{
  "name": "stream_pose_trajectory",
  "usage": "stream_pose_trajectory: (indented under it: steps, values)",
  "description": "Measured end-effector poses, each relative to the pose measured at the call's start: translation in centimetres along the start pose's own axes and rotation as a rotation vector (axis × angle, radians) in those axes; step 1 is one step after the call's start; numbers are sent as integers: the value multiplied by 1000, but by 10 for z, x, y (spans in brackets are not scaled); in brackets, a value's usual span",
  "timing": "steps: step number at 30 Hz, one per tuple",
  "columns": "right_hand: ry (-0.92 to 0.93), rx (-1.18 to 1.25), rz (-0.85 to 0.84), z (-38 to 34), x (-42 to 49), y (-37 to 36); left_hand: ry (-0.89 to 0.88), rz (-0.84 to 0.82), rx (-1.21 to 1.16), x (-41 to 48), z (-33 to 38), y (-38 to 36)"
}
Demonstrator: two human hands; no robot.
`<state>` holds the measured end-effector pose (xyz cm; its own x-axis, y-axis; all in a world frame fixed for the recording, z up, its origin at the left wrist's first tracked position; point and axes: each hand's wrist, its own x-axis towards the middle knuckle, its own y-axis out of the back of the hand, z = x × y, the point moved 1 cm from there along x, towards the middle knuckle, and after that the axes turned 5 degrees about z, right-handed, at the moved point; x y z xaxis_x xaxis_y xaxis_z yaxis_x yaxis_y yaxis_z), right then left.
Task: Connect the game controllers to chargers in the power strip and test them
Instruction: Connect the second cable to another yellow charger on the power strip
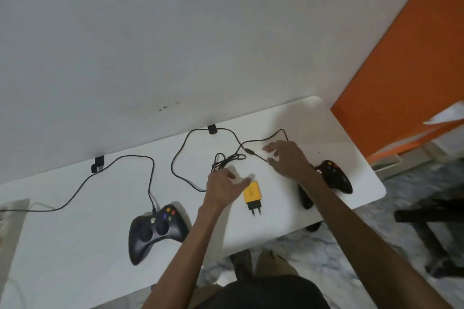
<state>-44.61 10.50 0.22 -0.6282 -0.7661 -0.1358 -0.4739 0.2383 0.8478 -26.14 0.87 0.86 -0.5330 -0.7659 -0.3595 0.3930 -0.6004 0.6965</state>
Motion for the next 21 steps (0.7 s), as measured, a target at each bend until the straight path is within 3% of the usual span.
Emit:
stream_pose_trajectory:
  steps: [8,14,21]
  values:
    - [25,-74,-19,11,23,-23,195,-39,151,1,19,-49]
    - [-3,-309,-104,29,26,-17,211,-22,277,8,21,-63]
    - [56,-329,-96,38,25,-16,222,-50,267,10,18,-66]
